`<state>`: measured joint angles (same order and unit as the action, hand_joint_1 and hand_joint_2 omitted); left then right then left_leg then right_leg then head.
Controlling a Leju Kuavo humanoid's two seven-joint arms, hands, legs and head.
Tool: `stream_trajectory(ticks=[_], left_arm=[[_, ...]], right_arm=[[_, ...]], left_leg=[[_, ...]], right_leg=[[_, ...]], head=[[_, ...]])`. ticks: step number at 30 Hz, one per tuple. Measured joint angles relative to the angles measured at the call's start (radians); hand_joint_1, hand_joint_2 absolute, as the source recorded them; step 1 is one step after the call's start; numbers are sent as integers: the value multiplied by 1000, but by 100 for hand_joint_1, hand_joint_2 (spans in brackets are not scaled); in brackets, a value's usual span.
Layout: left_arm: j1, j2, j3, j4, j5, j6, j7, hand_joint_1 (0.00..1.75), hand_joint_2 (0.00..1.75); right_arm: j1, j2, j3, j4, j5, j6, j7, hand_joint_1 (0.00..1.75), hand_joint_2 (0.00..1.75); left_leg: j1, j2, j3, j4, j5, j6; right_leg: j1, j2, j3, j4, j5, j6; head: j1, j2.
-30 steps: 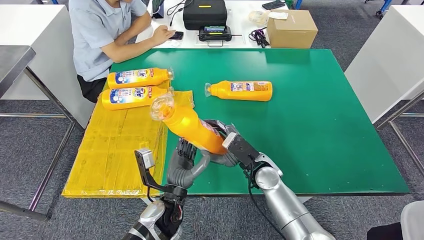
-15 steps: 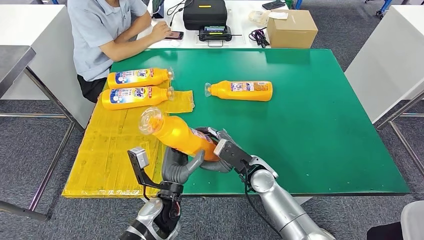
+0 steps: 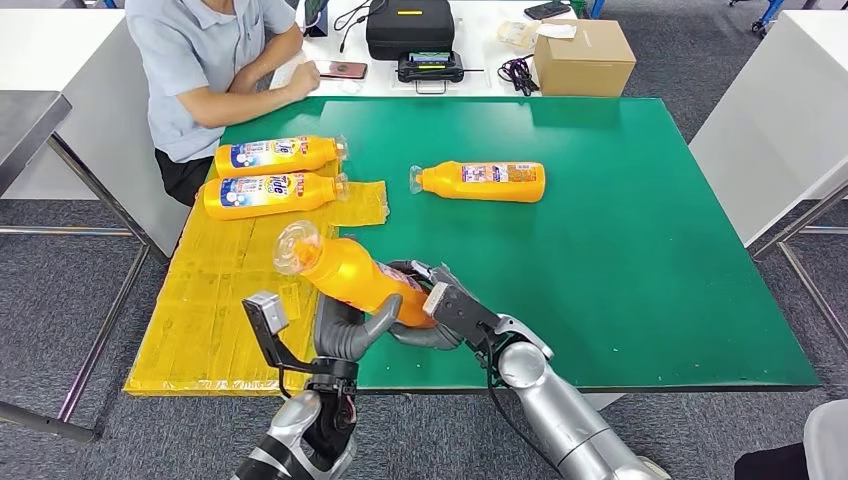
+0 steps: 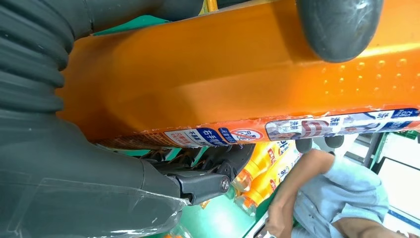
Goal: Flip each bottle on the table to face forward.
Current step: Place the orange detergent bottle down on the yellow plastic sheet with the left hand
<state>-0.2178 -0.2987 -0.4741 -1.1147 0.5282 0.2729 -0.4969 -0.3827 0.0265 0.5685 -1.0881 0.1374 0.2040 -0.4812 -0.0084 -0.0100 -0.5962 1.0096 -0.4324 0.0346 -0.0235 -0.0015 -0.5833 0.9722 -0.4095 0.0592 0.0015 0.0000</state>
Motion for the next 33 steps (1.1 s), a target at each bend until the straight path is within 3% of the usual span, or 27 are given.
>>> stream_trajectory(ticks=[6, 7, 10, 11, 25, 29, 30, 33], left_arm=[[1, 0, 8, 0, 21, -18, 19, 0, 175], [1, 0, 10, 0, 26, -21, 22, 22, 175], [4, 0, 14, -3, 35, -32, 29, 153, 175], [6, 0, 16, -6, 38, -40, 32, 175, 175], [26, 0, 37, -34, 90, -131, 70, 175, 175], [38, 0, 42, -47, 100, -140, 74, 175, 175], [41, 0, 43, -52, 101, -141, 74, 175, 175], [49, 2, 45, -66, 100, -141, 74, 175, 175]], right_arm=[[4, 0, 0, 1, 0, -2, 3, 175, 175], [4, 0, 0, 2, 0, -2, 3, 175, 175], [5, 0, 0, 5, 0, -2, 3, 175, 175], [6, 0, 0, 6, 0, -2, 3, 175, 175], [10, 2, -10, 10, -4, 0, -4, 175, 175], [10, 4, -11, 15, -2, -2, -7, 164, 175], [10, 5, -11, 16, -1, -3, -8, 155, 175], [10, 7, -12, 21, 5, -9, -14, 34, 175]], left_leg=[[0, 0, 0, 0, 0, 0], [0, 0, 0, 0, 0, 0], [0, 0, 0, 0, 0, 0], [0, 0, 0, 0, 0, 0], [0, 0, 0, 0, 0, 0], [0, 0, 0, 0, 0, 0], [0, 0, 0, 0, 0, 0], [0, 0, -1, 0, 0, 0]], right_leg=[[0, 0, 0, 0, 0, 0], [0, 0, 0, 0, 0, 0], [0, 0, 0, 0, 0, 0], [0, 0, 0, 0, 0, 0], [0, 0, 0, 0, 0, 0], [0, 0, -1, 0, 0, 0], [0, 0, -1, 0, 0, 0], [0, 0, -1, 0, 0, 0]], head=[[0, 0], [0, 0], [0, 0], [0, 0], [0, 0], [0, 0], [0, 0], [0, 0]])
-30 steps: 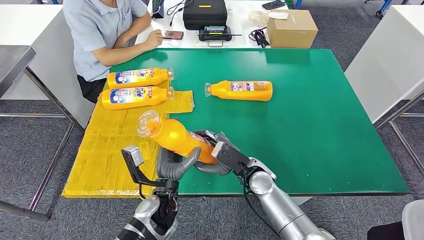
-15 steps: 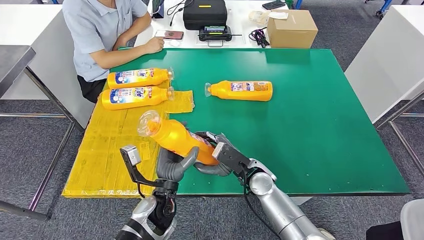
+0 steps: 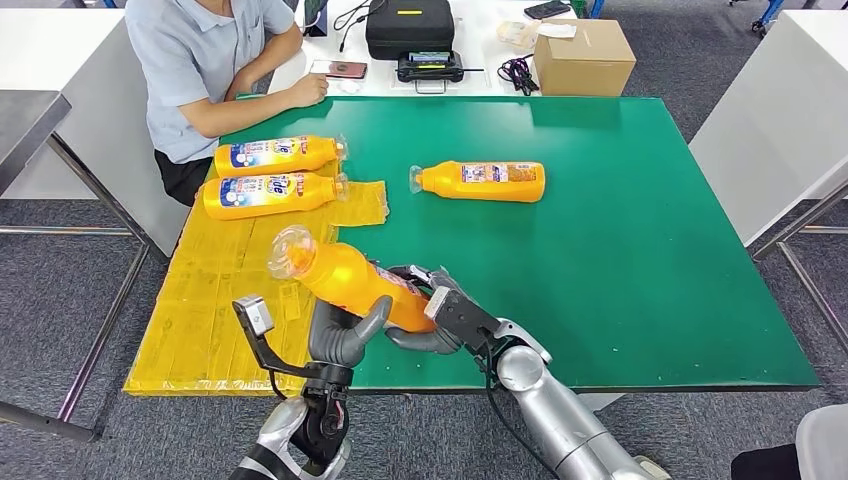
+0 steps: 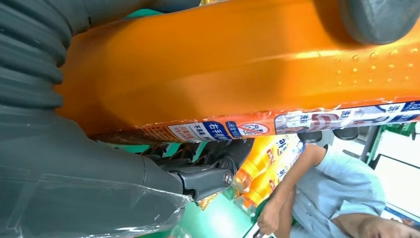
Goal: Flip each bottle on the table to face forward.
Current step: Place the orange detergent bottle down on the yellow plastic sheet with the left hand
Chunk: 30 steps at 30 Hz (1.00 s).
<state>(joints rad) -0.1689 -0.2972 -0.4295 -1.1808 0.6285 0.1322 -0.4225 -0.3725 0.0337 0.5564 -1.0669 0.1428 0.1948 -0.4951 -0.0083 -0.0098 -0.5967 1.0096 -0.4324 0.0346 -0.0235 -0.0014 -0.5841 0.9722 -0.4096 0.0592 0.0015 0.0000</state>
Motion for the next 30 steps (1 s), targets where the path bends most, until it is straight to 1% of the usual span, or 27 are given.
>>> stream_trajectory(ticks=[1, 4, 9, 13, 16, 22, 24, 26, 27, 29, 30], left_arm=[[2, 1, 1, -4, -2, 1, 0, 175, 175], [5, 3, 4, -16, -34, 31, -13, 175, 175], [4, 9, 2, -31, -168, 145, -63, 175, 175], [-1, 21, -3, -33, -277, 230, -75, 175, 175], [-7, 27, -6, -32, -325, 259, -78, 175, 175], [-13, 33, -16, -28, -351, 273, -78, 175, 175], [-17, 36, -22, -23, -397, 304, -76, 175, 175], [-26, 42, -33, -15, -500, 367, -76, 175, 175], [-33, 46, -39, -9, -582, 411, -71, 175, 175], [-50, 58, -47, 7, -814, 499, -37, 175, 175], [-60, 65, -45, 17, -954, 529, -3, 175, 175]], right_arm=[[0, 1, 0, 2, 2, -2, -2, 1, 175], [3, 6, -5, 6, 12, -20, -5, 0, 175], [38, 10, -34, 14, 36, -88, -4, 0, 175], [81, 8, -67, 14, 47, -119, -7, 0, 175], [103, 8, -89, 14, 57, -131, -9, 0, 175], [123, 7, -112, 14, 65, -136, -10, 0, 175], [127, 7, -119, 13, 70, -142, -11, 0, 175], [135, 7, -127, 10, 80, -151, -13, 0, 175], [139, 7, -131, 8, 86, -155, -16, 0, 175], [147, 7, -140, 5, 100, -157, -24, 0, 175], [150, 8, -144, 3, 107, -156, -27, 0, 175]], left_leg=[[0, 0, 0, 0, 0, 0], [0, 0, 0, 0, 0, 0], [0, 0, 0, 0, 0, 0], [0, 0, -1, 0, 0, 0], [0, 0, -1, 0, 0, 0], [0, 0, -1, 0, 0, 0], [0, 0, -1, 0, 0, 0], [0, 0, -1, 0, 0, 0], [0, 0, -1, 0, 0, 0], [0, 0, -2, 0, 0, 0], [0, 0, -2, 0, 0, 0]], right_leg=[[0, 0, 0, 0, 0, 0], [0, 0, 0, 0, 0, 0], [0, 0, 0, 0, 0, 0], [0, 0, -1, 0, 0, 0], [0, 0, -1, 0, 0, 0], [0, 0, -2, 0, 0, 0], [0, 0, -2, 0, 0, 0], [0, 0, -2, 0, 0, 0], [0, 0, -2, 0, 0, 0], [0, 0, -1, 0, 0, 0], [0, 0, -2, 0, 0, 0]], head=[[0, 0], [0, 0], [0, 0], [0, 0], [0, 0], [0, 0], [0, 0], [0, 0], [0, 0], [0, 0], [0, 0]])
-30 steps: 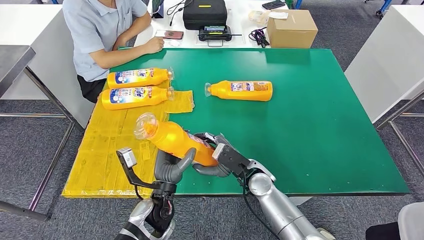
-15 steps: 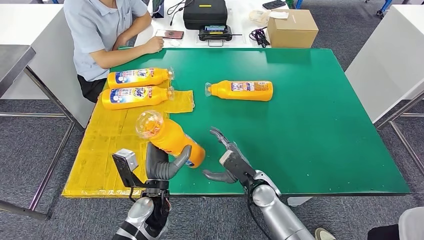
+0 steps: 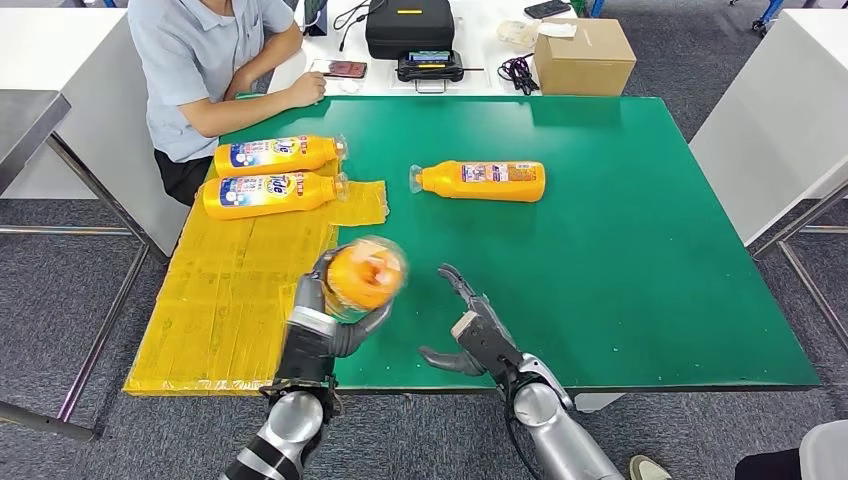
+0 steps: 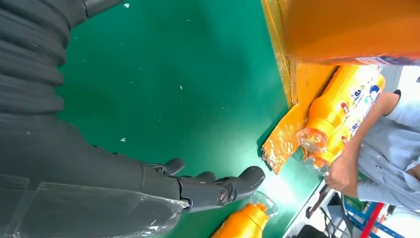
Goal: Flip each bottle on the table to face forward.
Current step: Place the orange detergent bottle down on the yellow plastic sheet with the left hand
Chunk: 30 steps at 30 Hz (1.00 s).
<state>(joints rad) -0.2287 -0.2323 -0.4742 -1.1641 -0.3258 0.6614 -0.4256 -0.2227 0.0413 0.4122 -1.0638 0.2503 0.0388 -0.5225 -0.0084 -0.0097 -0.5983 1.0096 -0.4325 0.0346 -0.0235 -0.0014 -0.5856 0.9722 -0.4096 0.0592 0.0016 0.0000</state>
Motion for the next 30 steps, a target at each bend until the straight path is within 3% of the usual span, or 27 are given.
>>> stream_trajectory(ticks=[4, 8, 15, 26, 30], left_arm=[[-35, 27, 47, 43, -462, 30, 159, 175, 175], [-73, 46, 138, 99, -726, 35, 247, 175, 175], [-133, 74, 231, 204, -773, 34, 274, 175, 175], [-155, 87, 253, 253, -781, 31, 285, 175, 175], [-172, 96, 252, 279, -834, 12, 337, 175, 175]], right_arm=[[4, 2, -20, -8, 21, 13, -9, 0, 175], [6, 7, -39, -9, 33, 25, -12, 0, 175], [9, 10, -62, -13, 37, 33, -16, 0, 175], [13, 13, -65, -14, 37, 36, -18, 0, 175], [13, 15, -73, -14, 38, 43, -20, 0, 175]], left_leg=[[0, 1, 0, 0, 0, 0], [0, 1, 0, 0, 0, 0], [0, 0, 0, 0, 1, 0], [0, 0, 0, 0, 0, 0], [0, 1, 0, 0, 1, 0]], right_leg=[[0, 0, 0, 0, 0, 0], [0, 0, 0, 0, 0, 0], [0, 0, 0, 0, 0, 0], [0, 0, -1, 0, 0, 0], [0, 0, -1, 0, 0, 0]], head=[[0, 0], [0, 0], [0, 0], [0, 0], [0, 0]])
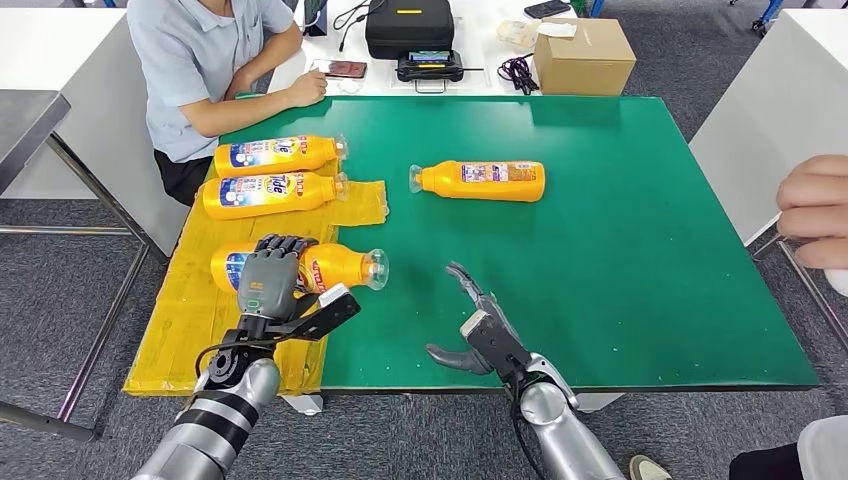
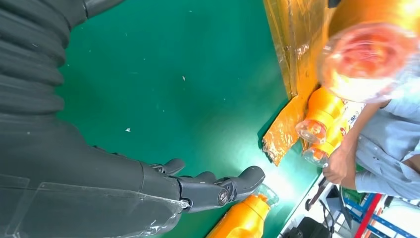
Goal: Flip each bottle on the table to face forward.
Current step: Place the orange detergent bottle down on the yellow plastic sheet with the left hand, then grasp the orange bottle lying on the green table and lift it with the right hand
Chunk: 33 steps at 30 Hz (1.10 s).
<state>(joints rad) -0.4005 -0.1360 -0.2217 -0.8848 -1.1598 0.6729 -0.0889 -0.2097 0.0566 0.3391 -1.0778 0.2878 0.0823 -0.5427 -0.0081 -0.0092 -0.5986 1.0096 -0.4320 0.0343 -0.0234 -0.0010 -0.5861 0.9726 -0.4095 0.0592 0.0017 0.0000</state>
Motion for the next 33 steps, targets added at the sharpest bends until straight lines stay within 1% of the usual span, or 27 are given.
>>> stream_trajectory(ticks=[3, 7, 9, 19, 20, 21, 23, 24, 25, 28, 33], left_arm=[[-23, 15, 0, 40, -47, -33, 48, 175, 175], [-63, 29, 0, 114, -68, -130, 83, 175, 175], [-80, 32, -1, 151, -79, -157, 101, 175, 175], [-144, 38, -7, 283, -142, -179, 169, 173, 175], [-150, 38, -7, 292, -142, -182, 168, 166, 175], [-155, 38, -7, 300, -138, -186, 163, 140, 175], [-163, 38, -7, 311, -125, -193, 149, 67, 175], [-166, 38, -7, 314, -120, -197, 143, 38, 175], [-168, 38, -7, 317, -118, -199, 140, 21, 175], [-172, 37, -7, 323, -116, -203, 139, 1, 175], [-184, 34, -7, 335, -115, -230, 143, 0, 175]], right_arm=[[1, 0, -6, 0, 2, 8, -2, 0, 175], [0, 2, -16, 0, 1, 20, -3, 0, 175], [0, 3, -20, 0, 1, 26, -3, 0, 175], [-2, 14, -31, 0, 8, 36, -4, 0, 175], [-2, 15, -31, 0, 9, 36, -4, 0, 175], [-2, 15, -32, 0, 10, 36, -4, 0, 175], [-2, 15, -32, 0, 11, 36, -4, 0, 175], [-2, 16, -32, 0, 11, 36, -3, 0, 175], [-2, 16, -32, 0, 11, 36, -3, 0, 175], [-2, 17, -32, 0, 12, 36, -3, 0, 175], [-2, 18, -33, 0, 13, 36, -3, 0, 175]], left_leg=[[0, 0, 0, 0, 0, 0], [0, 0, 0, 0, 0, 0], [0, 0, 0, 0, 0, 0], [0, 0, 0, 0, 0, 0], [0, 0, 0, 0, 0, 0], [0, 0, 0, 0, 0, 0], [0, 0, 0, 0, 0, 0], [0, 0, 0, 0, 0, 0], [0, 0, 1, 0, 0, 0], [0, 0, 1, 0, 0, 0], [0, -1, 1, 0, 0, 0]], right_leg=[[0, 0, 0, 0, 0, 0], [0, 0, 0, 0, 0, 0], [0, 0, 0, 0, 0, 0], [0, 0, 0, 0, 0, 0], [0, 0, 0, 0, 0, 0], [0, 0, 0, 0, 0, 0], [0, 0, 0, 0, 0, 0], [0, 0, 1, 0, 0, 0], [0, 0, 1, 0, 0, 0], [0, 0, 1, 0, 0, 0], [0, 0, 1, 0, 0, 0]], head=[[0, 0], [0, 0], [0, 0], [0, 0], [0, 0], [0, 0], [0, 0], [0, 0], [0, 0], [0, 0], [0, 0]])
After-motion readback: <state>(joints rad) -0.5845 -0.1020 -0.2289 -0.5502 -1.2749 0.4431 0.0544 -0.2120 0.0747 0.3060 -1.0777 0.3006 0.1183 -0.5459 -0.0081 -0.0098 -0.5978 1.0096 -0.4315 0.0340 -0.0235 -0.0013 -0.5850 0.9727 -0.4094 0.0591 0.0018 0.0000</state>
